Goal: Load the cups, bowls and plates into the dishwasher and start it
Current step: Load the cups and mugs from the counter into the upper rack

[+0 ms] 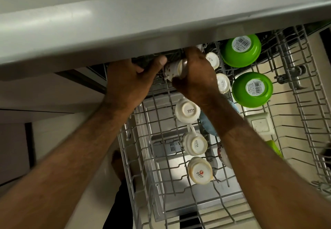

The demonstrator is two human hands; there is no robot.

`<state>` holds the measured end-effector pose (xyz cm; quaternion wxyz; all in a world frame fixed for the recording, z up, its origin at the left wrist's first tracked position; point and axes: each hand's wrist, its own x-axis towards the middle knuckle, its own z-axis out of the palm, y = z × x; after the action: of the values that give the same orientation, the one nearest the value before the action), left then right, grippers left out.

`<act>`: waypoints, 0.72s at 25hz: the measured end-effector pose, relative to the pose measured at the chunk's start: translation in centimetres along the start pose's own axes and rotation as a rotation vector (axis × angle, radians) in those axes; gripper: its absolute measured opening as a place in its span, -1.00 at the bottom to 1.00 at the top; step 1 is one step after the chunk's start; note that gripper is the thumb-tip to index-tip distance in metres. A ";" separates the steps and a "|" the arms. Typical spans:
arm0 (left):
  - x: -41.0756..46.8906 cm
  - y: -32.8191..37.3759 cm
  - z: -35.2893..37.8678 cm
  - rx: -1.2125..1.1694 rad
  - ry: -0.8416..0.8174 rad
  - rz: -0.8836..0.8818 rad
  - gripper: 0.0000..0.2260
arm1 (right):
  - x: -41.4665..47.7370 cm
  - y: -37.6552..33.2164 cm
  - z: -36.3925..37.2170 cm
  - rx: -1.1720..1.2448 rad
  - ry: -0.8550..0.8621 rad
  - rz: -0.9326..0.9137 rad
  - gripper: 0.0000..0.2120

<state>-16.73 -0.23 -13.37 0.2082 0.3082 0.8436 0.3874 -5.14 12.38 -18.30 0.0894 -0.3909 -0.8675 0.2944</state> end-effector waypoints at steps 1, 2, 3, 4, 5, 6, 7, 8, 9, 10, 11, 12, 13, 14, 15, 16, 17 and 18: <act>-0.1 -0.1 0.0 0.012 0.006 0.023 -0.58 | 0.1 0.0 -0.1 -0.031 -0.011 -0.006 -0.27; -0.1 -0.1 0.0 0.020 0.011 0.049 -0.57 | 0.2 0.0 -0.3 -0.069 -0.020 -0.014 -0.27; -0.2 -0.1 0.0 0.026 0.013 0.074 -0.56 | 0.3 0.0 -0.5 -0.113 -0.029 -0.026 -0.27; -0.2 -0.1 -0.2 0.029 0.015 0.092 -0.57 | 0.3 -0.1 -0.7 -0.156 -0.049 -0.046 -0.27; -0.2 -0.2 -0.3 0.033 0.021 0.105 -0.58 | 0.3 -0.2 -1.0 -0.192 -0.078 -0.072 -0.25; -0.1 -0.3 -0.4 0.038 0.029 0.110 -0.58 | 0.3 -0.3 -1.1 -0.224 -0.113 -0.099 -0.22; -0.1 -0.3 -0.6 0.047 0.034 0.110 -0.54 | 0.3 -0.4 -1.1 -0.259 -0.148 -0.119 -0.19; -0.1 -0.4 -0.7 0.057 0.035 0.107 -0.47 | 0.5 -0.4 -0.9 -0.300 -0.189 -0.130 -0.17; -0.2 -0.4 -0.9 0.068 0.038 0.105 -0.43 | 0.6 -0.5 -0.6 -0.335 -0.231 -0.138 -0.15; -0.3 -0.2 -1.2 0.073 0.042 0.109 -0.40 | 0.8 -0.5 -0.2 -0.360 -0.269 -0.143 -0.14; -0.4 -0.2 -1.4 0.076 0.044 0.119 -0.38 | 1.0 -0.5 0.2 -0.381 -0.298 -0.145 -0.13; -0.5 -0.2 -1.5 0.074 0.047 0.134 -0.39 | 1.1 -0.5 0.4 -0.399 -0.322 -0.143 -0.12; -0.6 -0.4 -1.6 0.068 0.058 0.152 -0.41 | 1.2 -0.3 0.5 -0.407 -0.347 -0.136 -0.10; -0.7 -0.6 -1.8 0.060 0.073 0.164 -0.44 | 1.3 -0.1 0.6 -0.397 -0.370 -0.128 -0.08; -0.8 -0.8 -1.9 0.059 0.079 0.164 -0.46 | 1.4 0.0 0.6 -0.372 -0.394 -0.119 -0.06; -0.9 -0.9 -2.0 0.061 0.066 0.158 -0.47 | 1.3 0.0 0.4 -0.346 -0.414 -0.113 -0.03; -1.0 -1.0 -2.1 0.073 0.042 0.160 -0.49 | 1.1 0.0 0.4 -0.326 -0.423 -0.118 -0.01; -1.1 -1.2 -2.2 0.100 0.009 0.175 -0.51 | 0.9 -0.2 0.3 -0.312 -0.419 -0.127 0.00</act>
<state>-17.68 -2.69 -12.84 0.1540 0.3889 0.8327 0.3629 -5.97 12.82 -18.53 -0.1351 -0.2750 -0.9248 0.2257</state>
